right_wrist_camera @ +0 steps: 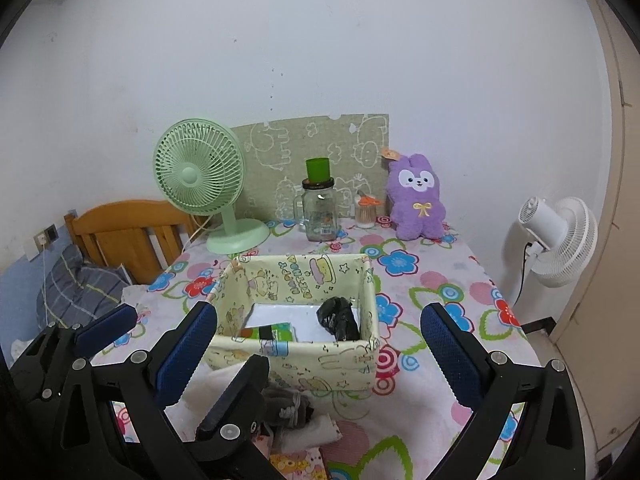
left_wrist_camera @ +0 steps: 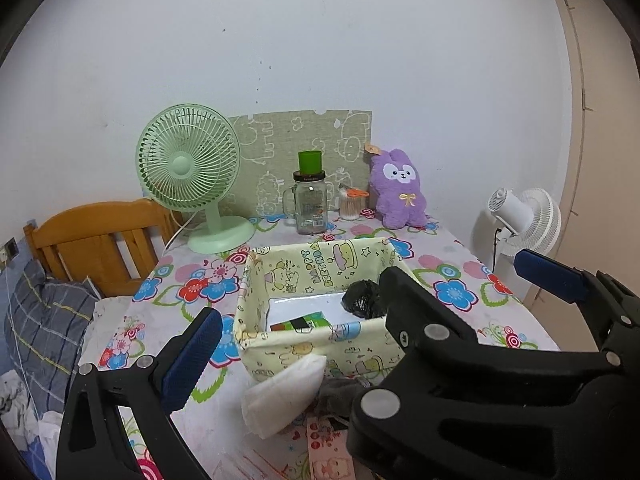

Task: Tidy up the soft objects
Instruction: 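Move both tools back toward the remaining items beside the box, then grasp the pink wipe pack with the left gripper while the right grasps the yellow tissue pack, then lift the pink and yellow packs over the fabric box, then lower both packs into the box and open both grippers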

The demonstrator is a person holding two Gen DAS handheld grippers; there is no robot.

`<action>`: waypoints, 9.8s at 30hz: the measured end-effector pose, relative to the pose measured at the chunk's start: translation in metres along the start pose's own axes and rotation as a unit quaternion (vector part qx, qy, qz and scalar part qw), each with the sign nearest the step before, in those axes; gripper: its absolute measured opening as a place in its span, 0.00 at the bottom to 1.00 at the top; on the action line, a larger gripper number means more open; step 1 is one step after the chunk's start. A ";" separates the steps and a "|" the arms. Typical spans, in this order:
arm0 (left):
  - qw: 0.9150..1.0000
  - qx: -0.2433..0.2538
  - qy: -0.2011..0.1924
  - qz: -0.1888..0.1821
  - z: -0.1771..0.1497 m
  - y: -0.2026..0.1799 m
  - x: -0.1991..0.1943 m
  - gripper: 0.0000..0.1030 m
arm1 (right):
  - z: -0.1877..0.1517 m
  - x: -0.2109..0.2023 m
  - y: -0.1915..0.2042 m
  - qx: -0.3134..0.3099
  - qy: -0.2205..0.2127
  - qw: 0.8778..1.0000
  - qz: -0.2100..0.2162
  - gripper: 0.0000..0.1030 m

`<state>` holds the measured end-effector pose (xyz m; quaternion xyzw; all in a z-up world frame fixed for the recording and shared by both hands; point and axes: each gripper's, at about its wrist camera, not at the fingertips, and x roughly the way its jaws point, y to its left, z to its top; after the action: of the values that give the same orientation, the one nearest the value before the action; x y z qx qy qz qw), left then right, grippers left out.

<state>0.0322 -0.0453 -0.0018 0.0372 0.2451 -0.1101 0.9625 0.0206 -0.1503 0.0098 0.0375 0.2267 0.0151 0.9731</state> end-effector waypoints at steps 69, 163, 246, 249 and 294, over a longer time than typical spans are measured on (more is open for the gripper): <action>0.993 0.008 0.117 -0.008 -0.124 0.001 0.036 0.90 | -0.125 0.045 0.007 -0.013 0.135 0.991 -0.007 0.84; 0.997 -0.016 0.071 -0.031 -0.075 -0.005 0.002 0.39 | -0.076 0.009 0.000 0.013 0.091 0.996 0.000 0.47; 1.000 -0.021 0.011 -0.010 0.038 0.014 0.080 0.39 | 0.043 0.097 -0.005 0.022 0.032 0.999 -0.001 0.47; 0.999 -0.023 0.017 -0.015 0.037 0.015 0.090 0.39 | 0.043 0.108 -0.007 0.022 0.039 0.999 -0.002 0.47; 0.995 -0.042 0.094 -0.003 0.022 0.029 0.150 0.87 | 0.028 0.173 -0.007 -0.002 0.085 0.995 0.045 0.87</action>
<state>0.1775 -0.0485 -0.0539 0.0061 0.3394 -0.0985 0.9354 0.1881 -0.1513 -0.0413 0.0440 0.3063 0.0622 0.9489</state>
